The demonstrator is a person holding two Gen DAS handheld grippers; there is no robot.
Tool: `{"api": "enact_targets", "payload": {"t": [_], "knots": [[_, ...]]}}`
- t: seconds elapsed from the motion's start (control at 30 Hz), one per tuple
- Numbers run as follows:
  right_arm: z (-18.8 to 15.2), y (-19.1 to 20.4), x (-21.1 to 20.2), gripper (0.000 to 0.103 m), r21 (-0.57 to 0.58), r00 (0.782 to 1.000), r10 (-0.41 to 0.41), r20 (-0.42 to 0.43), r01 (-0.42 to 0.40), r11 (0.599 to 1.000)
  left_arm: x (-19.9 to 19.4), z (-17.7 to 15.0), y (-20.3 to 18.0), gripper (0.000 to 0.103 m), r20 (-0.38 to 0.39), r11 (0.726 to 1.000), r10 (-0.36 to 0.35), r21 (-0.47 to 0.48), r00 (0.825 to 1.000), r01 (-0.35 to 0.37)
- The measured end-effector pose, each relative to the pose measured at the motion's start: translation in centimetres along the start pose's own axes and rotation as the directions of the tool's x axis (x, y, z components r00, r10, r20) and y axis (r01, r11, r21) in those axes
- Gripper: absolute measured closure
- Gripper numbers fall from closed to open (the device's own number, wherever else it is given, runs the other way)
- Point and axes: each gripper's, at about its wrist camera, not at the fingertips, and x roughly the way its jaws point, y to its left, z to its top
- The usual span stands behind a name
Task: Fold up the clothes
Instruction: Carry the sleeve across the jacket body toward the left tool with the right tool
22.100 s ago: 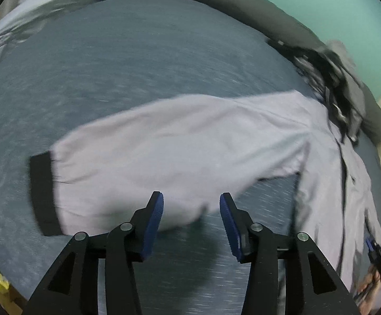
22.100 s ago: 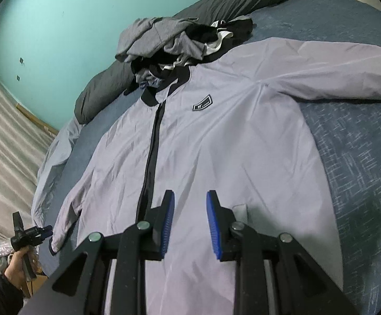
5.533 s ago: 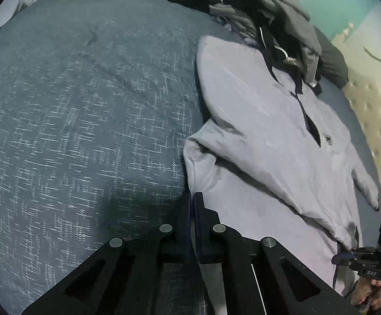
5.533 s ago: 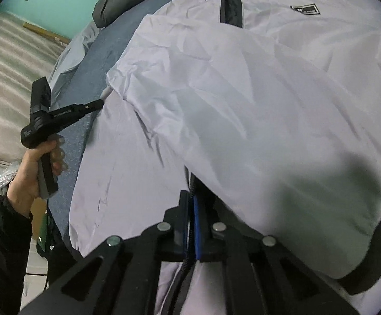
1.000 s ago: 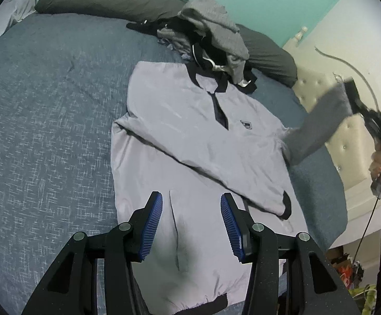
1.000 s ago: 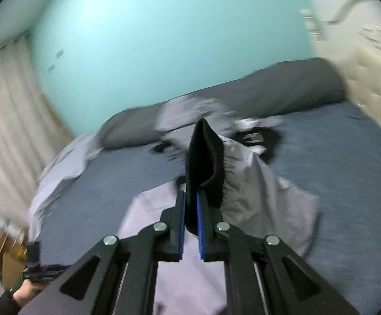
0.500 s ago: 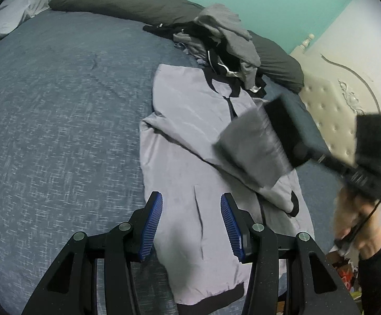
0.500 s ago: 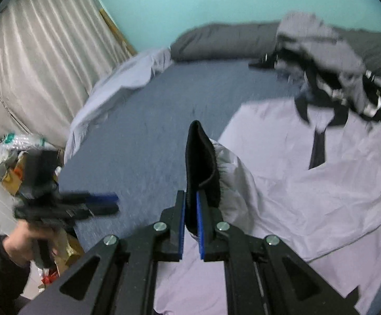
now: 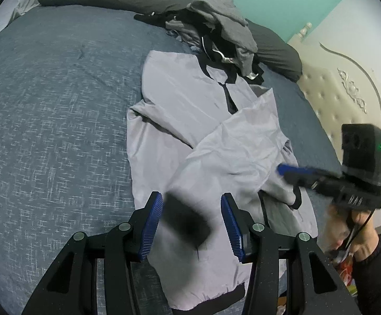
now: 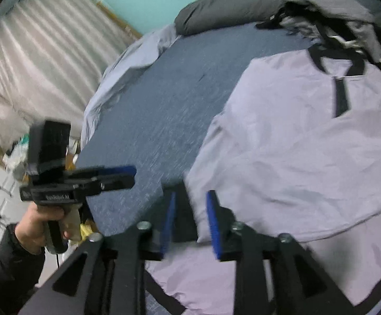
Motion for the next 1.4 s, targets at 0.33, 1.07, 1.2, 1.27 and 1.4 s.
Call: {"api": "enact_targets", "payload": {"t": [0.33,1.07,1.2,1.27,1.4], "knots": [[-1.3,-11.2,-8.9,0.074,0.206,0.958,-0.268,0.101,0.243,0.948,4.2,0.2,-1.1,0.053,-0.028,1.000,-0.009,0.008,1.000,0.009],[9.9,-22.4,-10.8,0.057,0.276,0.829,-0.558,0.049,0.525,0.805,13.1,4.6,-3.7,0.052,0.040,0.994,0.000,0.106,0.999,-0.004],[14.1,-23.4,-8.3,0.054,0.232,0.808,-0.589,0.011,0.571,0.788,14.3,4.7,-2.8,0.053,0.036,0.995,-0.007,0.098,0.999,0.004],[15.9,-24.0,-6.9,0.054,0.208,0.795,-0.606,-0.017,0.595,0.776,14.7,4.5,-2.4,0.052,0.040,0.995,-0.003,0.097,0.999,-0.001],[18.5,-25.5,-4.4,0.054,0.152,0.747,-0.659,-0.089,0.664,0.732,15.5,3.7,-1.8,0.052,0.033,0.996,-0.004,0.091,0.999,0.001]]}}
